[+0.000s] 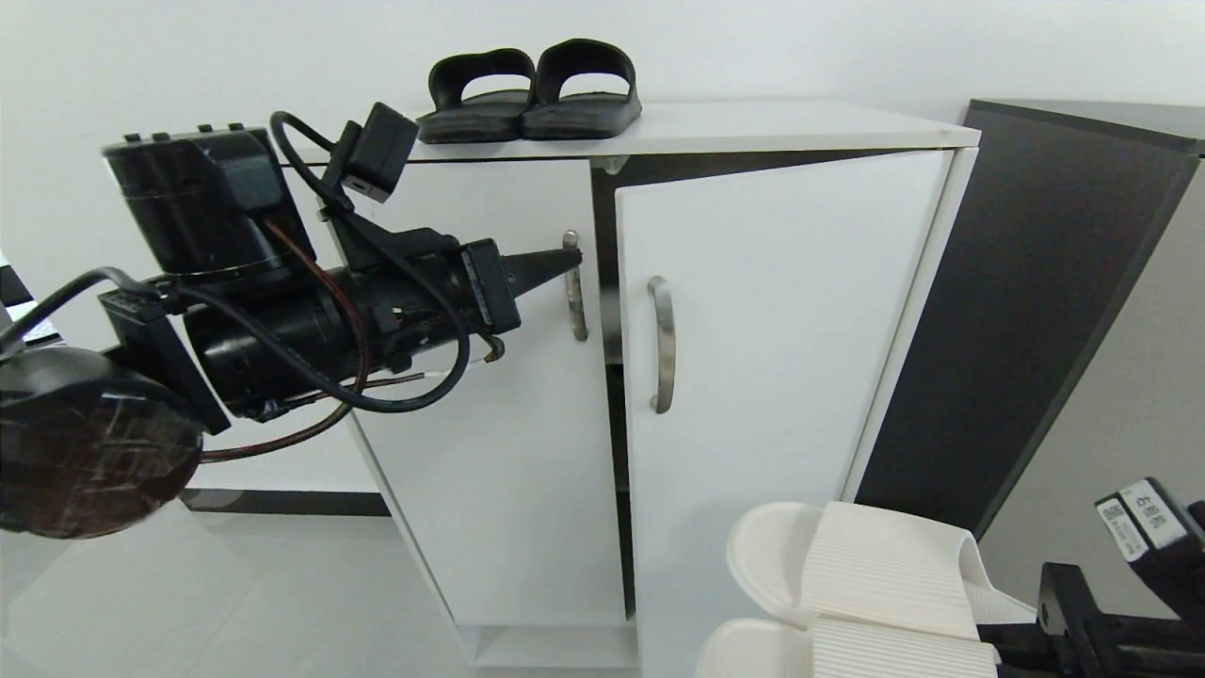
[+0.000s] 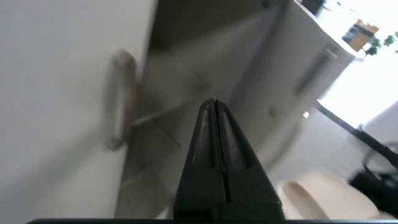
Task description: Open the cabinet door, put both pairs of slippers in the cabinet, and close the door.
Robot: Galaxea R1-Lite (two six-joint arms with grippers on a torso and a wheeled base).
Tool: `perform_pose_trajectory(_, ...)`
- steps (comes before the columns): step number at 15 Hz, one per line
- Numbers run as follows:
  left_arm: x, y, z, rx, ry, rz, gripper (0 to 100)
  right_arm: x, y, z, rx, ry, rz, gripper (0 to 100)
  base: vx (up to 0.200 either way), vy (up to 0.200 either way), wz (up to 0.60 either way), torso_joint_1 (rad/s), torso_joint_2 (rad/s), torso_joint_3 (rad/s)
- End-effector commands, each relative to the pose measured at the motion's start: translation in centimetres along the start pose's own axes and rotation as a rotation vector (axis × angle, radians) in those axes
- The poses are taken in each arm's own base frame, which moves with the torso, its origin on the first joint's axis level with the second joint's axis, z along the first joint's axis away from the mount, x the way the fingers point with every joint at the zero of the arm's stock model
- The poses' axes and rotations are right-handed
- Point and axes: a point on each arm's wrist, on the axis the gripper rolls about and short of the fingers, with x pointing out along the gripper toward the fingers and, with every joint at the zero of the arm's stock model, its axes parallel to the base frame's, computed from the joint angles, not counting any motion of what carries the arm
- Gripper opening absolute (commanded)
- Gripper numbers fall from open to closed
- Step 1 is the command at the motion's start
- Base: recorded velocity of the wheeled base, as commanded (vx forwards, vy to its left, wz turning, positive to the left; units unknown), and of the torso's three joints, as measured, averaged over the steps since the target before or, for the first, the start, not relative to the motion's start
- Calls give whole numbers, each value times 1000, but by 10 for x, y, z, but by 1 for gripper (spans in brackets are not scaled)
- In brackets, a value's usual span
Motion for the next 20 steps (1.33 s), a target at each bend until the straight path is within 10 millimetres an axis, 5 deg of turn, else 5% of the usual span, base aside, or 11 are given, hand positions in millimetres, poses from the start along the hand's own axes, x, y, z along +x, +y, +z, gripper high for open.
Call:
perform_pose_trajectory(1, 20, 5, -12, -18, 37, -5, 0, 1, -1, 0, 1, 4, 1, 0, 0, 0, 0, 0, 0, 0)
perform_pose_trajectory(11, 50, 4, -12, -11, 4, 29, 0, 12, -1, -8, 38, 63, 35, 0, -20, 0, 0, 0, 0, 0)
perform_pose_trajectory(14, 51, -14, -16, -6, 16, -14, 0, 12, 3, -13, 60, 80, 76, 0, -200, 0, 0, 5, 2, 2)
perform_pose_trajectory(18, 20, -69, -21, 80, 25, -108, 0, 9, 6, -12, 55, 63, 137, 0, -200, 0, 0, -4, 2, 1)
perform_pose_trajectory(20, 14, -67, -16, 90, 6, -95, 0, 7, 7, -12, 54, 60, 147, 0, -100, 0, 0, 1, 1, -1)
